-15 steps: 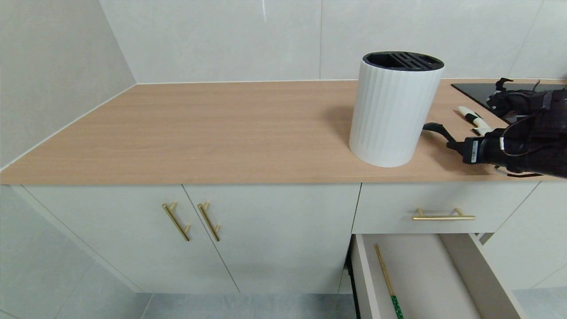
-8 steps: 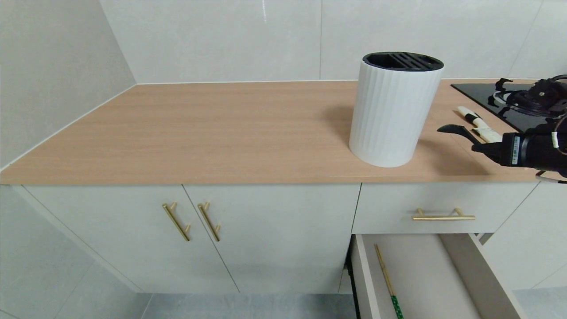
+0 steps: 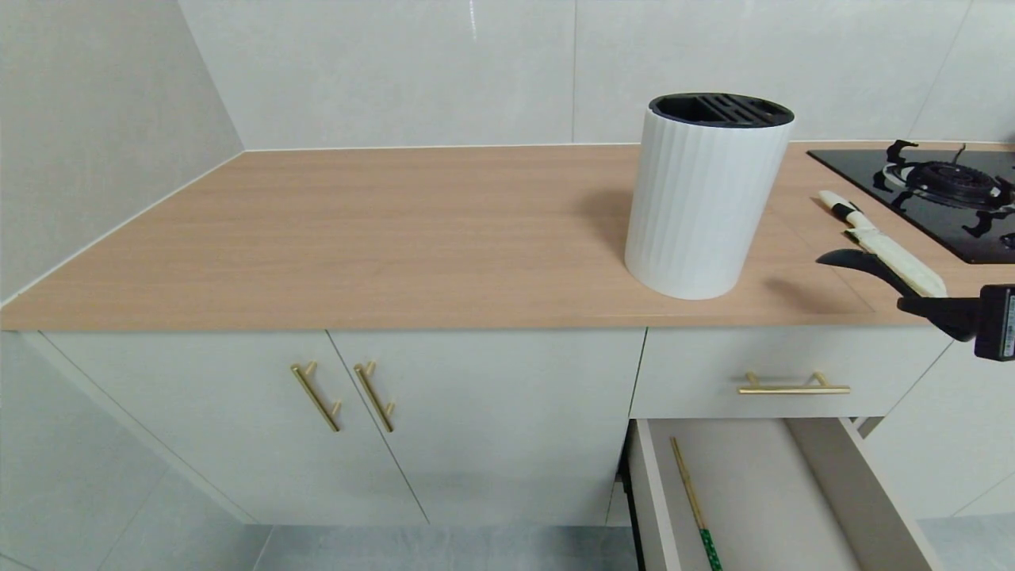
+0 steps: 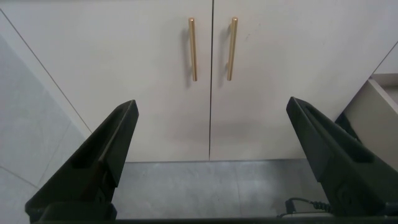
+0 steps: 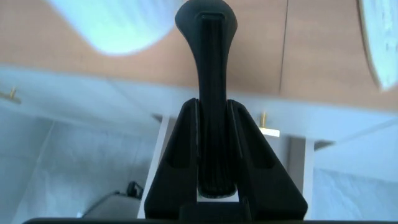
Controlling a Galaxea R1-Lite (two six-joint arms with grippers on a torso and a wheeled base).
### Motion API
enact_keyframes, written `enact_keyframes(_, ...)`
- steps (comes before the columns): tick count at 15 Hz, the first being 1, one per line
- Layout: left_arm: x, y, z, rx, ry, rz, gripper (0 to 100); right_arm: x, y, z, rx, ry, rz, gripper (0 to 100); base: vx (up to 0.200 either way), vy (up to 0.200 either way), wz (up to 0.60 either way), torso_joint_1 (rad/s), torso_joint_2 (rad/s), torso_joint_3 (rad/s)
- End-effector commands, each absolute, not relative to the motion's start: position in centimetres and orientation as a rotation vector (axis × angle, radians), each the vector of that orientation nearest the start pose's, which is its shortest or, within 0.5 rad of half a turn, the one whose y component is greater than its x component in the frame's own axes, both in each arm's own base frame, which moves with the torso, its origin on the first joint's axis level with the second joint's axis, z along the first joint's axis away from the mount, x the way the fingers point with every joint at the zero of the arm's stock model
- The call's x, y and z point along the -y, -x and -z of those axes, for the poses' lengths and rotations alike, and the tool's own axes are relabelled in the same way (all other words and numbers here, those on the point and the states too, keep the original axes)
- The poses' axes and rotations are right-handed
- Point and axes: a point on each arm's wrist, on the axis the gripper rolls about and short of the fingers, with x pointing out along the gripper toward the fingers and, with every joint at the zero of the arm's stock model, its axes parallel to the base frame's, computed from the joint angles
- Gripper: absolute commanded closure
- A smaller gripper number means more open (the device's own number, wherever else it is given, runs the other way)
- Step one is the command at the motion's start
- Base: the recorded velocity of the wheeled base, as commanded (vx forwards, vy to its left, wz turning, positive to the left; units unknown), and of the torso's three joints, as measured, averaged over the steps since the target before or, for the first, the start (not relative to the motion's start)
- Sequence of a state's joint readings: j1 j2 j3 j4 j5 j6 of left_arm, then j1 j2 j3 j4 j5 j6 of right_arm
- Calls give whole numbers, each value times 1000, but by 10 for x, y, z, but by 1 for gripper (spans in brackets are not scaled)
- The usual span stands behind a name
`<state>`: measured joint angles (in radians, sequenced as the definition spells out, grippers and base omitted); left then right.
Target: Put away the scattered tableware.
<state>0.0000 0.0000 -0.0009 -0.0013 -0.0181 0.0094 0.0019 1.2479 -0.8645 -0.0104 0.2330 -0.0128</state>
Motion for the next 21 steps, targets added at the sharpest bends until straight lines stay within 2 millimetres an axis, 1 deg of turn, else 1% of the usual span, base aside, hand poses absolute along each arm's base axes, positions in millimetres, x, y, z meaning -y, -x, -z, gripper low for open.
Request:
enact_keyframes(1, 0, 23, -76, 0, -9, 18, 0, -6, -177, -242, -377, 3, -246, 100, 0, 0, 0, 0, 0, 0)
enact_keyframes(4, 0, 23, -76, 2, -9, 18, 0, -6, -179, -238, -392, 27, -251, 100, 0, 0, 0, 0, 0, 0)
enact_keyframes(6, 0, 23, -76, 0, -9, 18, 0, -6, -178, -232, -405, 70, -264, 100, 0, 0, 0, -120, 239, 149)
enact_keyframes(11, 0, 23, -76, 2, -9, 18, 0, -13, -177, -222, -438, 113, -312, 100, 0, 0, 0, -196, 443, 245)
enact_keyframes(16, 0, 23, -76, 0, -9, 20, 0, -15, -175, -211, -470, 154, -339, 100, 0, 0, 0, -196, 468, 270)
enact_keyframes(19, 0, 23, -76, 0, -9, 18, 0, -18, -178, -205, -497, 169, -359, 100, 0, 0, 0, -180, 450, 277)
enact_keyframes(21, 0, 23, -76, 2, -9, 18, 0, -19, -182, -199, -524, 168, -364, 100, 0, 0, 0, -83, 222, 122)
